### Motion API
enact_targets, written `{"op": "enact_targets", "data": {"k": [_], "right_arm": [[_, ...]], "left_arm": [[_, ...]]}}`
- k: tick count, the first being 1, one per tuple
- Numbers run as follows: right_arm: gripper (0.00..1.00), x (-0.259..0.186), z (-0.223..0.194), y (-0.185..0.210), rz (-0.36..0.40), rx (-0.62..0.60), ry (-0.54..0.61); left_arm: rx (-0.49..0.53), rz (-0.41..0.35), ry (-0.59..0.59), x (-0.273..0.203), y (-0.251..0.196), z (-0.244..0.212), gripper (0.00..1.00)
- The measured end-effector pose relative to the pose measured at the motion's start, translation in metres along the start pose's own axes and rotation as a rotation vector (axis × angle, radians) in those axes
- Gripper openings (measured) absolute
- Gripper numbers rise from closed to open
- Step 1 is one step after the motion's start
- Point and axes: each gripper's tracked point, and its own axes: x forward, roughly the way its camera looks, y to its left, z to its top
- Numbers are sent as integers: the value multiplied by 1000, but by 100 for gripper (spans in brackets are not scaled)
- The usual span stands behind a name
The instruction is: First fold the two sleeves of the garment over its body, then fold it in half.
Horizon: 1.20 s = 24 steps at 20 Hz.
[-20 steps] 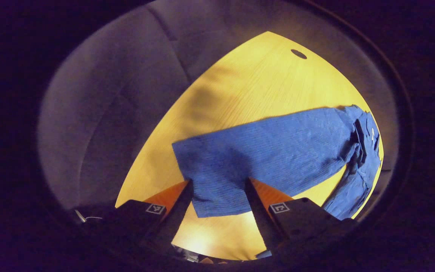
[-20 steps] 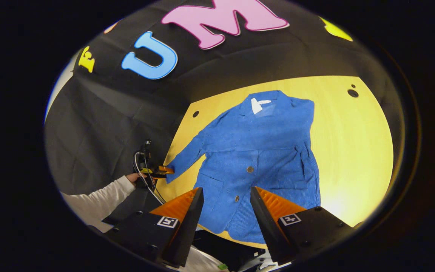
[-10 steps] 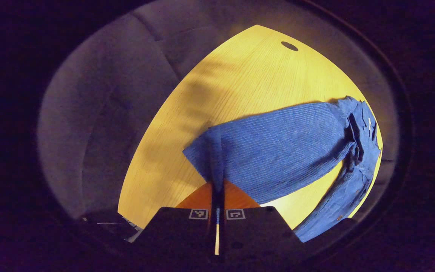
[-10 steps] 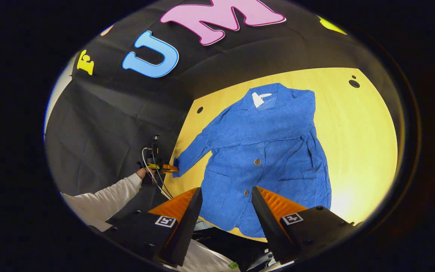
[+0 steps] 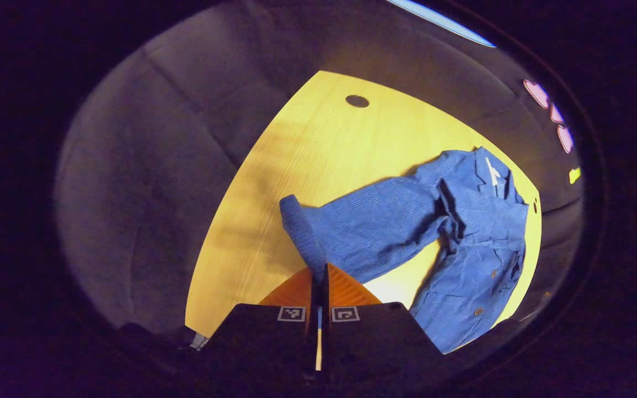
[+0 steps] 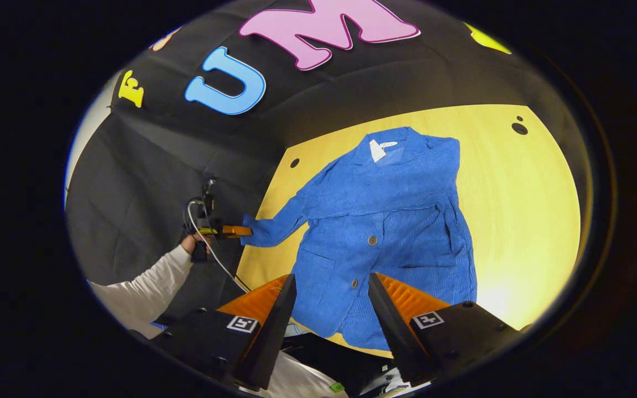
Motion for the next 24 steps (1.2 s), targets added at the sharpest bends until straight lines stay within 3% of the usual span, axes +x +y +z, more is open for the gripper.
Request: {"op": "enact_targets", "data": {"k": [4,9,12,15,24], "right_arm": [[85,-4,5,-10,22,1,-8],[85,-26,10,-29,30,14,-46],[85,-50,-3,-49,14,32,-68],[85,-68,-15,-74,-15,71,-89],[85,-104,-52,-126,-89,206,-175]], "left_arm": [[79,-79,-119,-63,-70,41,1],[219,-212,-188,-103,-205,66,1],[324,-235,-200,-100,-279,73,1],[386,-302,-126,-83,-358,63,1],[522,-191,62,17,-481,39,1]]}}
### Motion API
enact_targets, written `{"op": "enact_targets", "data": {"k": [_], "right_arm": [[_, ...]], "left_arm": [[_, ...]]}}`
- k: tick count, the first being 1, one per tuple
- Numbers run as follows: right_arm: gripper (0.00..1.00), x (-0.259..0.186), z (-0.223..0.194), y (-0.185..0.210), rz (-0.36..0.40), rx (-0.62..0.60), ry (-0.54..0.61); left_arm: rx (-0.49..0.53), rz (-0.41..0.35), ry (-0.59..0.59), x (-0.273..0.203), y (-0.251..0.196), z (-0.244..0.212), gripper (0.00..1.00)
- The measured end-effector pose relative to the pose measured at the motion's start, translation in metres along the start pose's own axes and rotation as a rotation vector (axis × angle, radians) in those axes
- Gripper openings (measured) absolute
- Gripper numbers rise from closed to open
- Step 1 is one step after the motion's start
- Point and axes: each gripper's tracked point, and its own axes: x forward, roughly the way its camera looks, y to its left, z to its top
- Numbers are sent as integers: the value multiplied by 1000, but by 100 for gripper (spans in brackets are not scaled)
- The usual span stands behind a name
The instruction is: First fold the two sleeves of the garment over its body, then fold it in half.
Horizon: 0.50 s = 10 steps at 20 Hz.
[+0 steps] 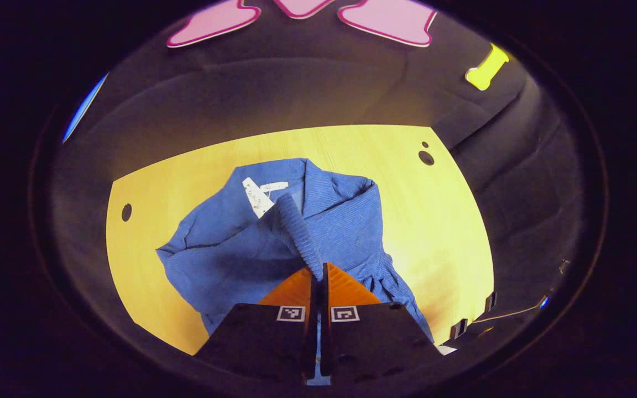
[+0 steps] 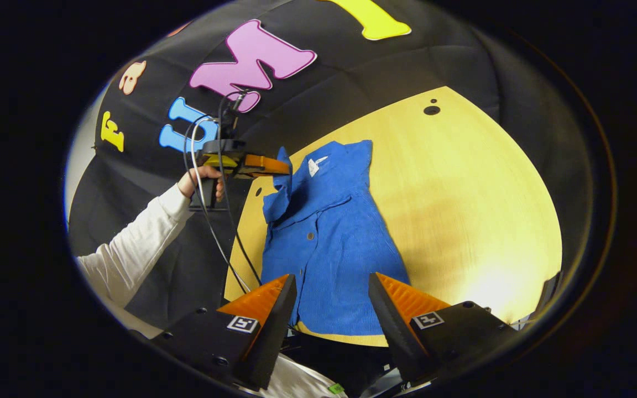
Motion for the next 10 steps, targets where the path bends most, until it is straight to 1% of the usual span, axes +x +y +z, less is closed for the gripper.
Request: {"op": "enact_targets", "data": {"k": [2,4,6,7,8,9,10], "right_arm": [[85,-4,-8,-6,-1,21,-2],[85,-8,-15,-17,-16,38,-2],[85,-13,-20,-25,-25,59,-2],[85,-15,-21,-31,-30,69,-3],[85,-18,-21,-36,-37,79,-6],[85,-19,-21,-41,-44,88,-11],[85,-20,-20,-45,-49,99,-16]], "left_arm": [[-33,-10,84,28,-17,-6,1],[-62,7,137,53,-24,-10,1],[-66,35,158,68,-28,-10,1],[-59,33,156,73,-33,-7,2],[-46,24,152,74,-40,-5,5],[-30,-7,157,73,-49,-3,4],[-18,-41,154,74,-60,-3,20]]}}
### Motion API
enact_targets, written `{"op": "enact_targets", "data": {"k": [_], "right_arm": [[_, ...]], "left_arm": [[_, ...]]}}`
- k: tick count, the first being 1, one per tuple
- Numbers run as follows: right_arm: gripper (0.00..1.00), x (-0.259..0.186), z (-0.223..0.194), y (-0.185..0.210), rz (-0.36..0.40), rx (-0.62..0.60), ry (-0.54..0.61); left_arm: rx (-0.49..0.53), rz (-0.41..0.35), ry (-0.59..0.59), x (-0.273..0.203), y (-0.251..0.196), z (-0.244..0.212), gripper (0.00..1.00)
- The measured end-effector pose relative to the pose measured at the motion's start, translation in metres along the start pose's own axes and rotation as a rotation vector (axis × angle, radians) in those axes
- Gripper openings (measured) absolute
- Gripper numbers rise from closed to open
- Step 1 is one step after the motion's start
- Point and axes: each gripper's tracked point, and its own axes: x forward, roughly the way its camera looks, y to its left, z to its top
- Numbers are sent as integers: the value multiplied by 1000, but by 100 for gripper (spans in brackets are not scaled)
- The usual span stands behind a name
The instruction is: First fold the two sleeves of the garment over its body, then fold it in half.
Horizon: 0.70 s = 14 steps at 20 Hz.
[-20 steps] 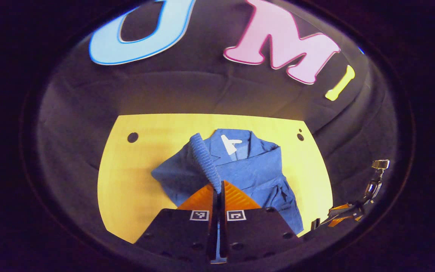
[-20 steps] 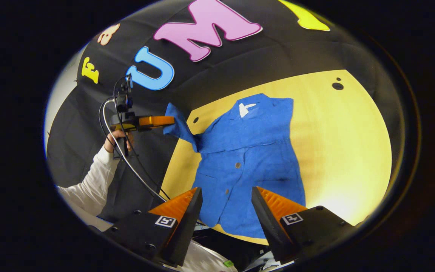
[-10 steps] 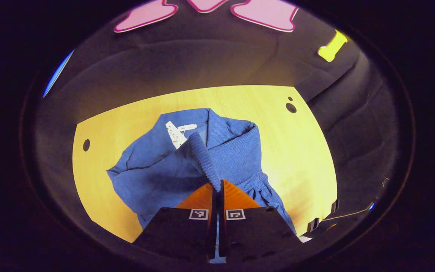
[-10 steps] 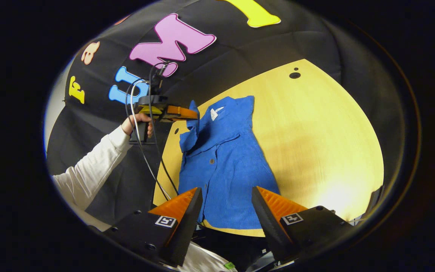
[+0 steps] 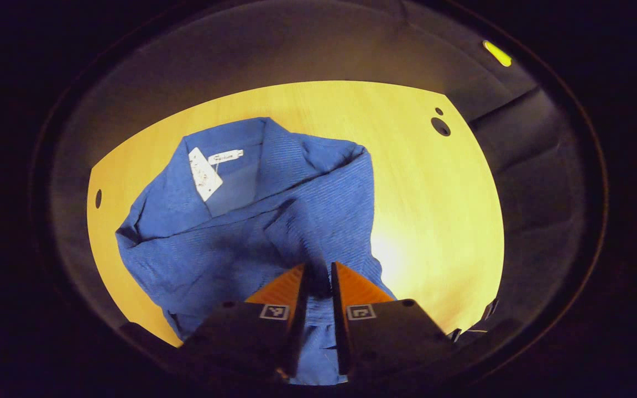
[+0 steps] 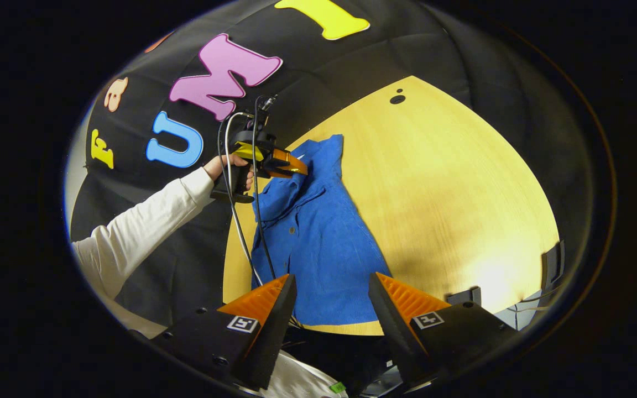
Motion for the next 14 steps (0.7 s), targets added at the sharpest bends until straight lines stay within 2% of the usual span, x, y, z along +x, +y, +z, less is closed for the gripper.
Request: {"op": "enact_targets", "data": {"k": [1,2,5,6,7,8,11,14], "right_arm": [[85,-2,2,-2,-4,10,-5],[85,-2,4,-5,-6,17,-9],[86,1,4,-8,-20,10,-7],[85,5,3,-9,-26,2,1],[86,8,0,-7,-29,-5,11],[86,15,-1,-3,-26,-15,28],[86,31,-5,-2,-48,-65,65],[88,53,-10,5,-80,-118,111]], "left_arm": [[8,-14,-18,-1,-9,4,33],[18,-36,-42,-1,-17,9,60],[55,-93,-102,-15,-33,14,67],[69,-102,-112,-23,-34,11,75],[85,-97,-133,-35,-30,7,81],[100,-77,-153,-45,-21,4,83],[149,-43,-202,-79,5,-23,84],[134,-38,-212,-105,37,-80,83]]}}
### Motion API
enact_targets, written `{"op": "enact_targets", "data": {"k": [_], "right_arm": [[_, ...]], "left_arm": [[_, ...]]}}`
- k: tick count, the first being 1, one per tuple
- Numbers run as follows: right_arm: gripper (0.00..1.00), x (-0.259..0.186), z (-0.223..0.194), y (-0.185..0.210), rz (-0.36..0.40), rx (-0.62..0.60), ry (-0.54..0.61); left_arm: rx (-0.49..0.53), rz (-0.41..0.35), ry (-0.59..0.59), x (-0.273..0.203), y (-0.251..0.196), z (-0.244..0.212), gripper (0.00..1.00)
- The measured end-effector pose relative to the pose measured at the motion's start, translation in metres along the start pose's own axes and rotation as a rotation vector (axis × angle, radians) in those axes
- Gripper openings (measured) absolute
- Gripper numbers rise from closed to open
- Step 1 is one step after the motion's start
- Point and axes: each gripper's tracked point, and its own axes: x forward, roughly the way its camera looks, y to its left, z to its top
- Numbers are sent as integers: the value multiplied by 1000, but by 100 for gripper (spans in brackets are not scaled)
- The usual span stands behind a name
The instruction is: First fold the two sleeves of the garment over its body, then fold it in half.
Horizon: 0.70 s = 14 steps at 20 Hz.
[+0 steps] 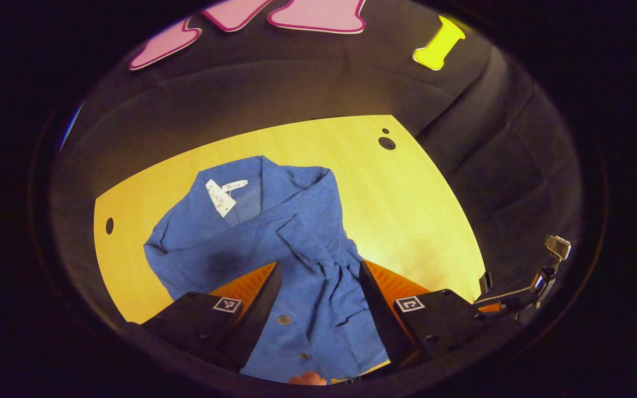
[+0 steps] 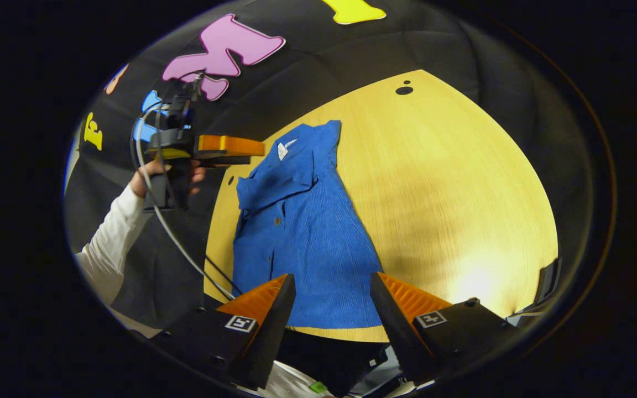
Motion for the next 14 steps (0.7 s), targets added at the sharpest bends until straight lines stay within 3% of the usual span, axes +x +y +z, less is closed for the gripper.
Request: {"op": "enact_targets", "data": {"k": [1,4,7,11,14], "right_arm": [[93,5,1,3,-3,1,12],[97,24,-5,7,-33,-5,61],[98,33,-24,-3,-98,-29,142],[98,45,-57,-37,-217,-85,280],[99,56,-79,-48,-282,-73,371]], "left_arm": [[-13,0,16,-8,9,-25,84],[-65,35,67,-23,43,-109,83],[-144,98,144,-31,81,-196,83],[-318,120,276,-32,117,-295,83],[-353,164,362,-23,139,-344,83]]}}
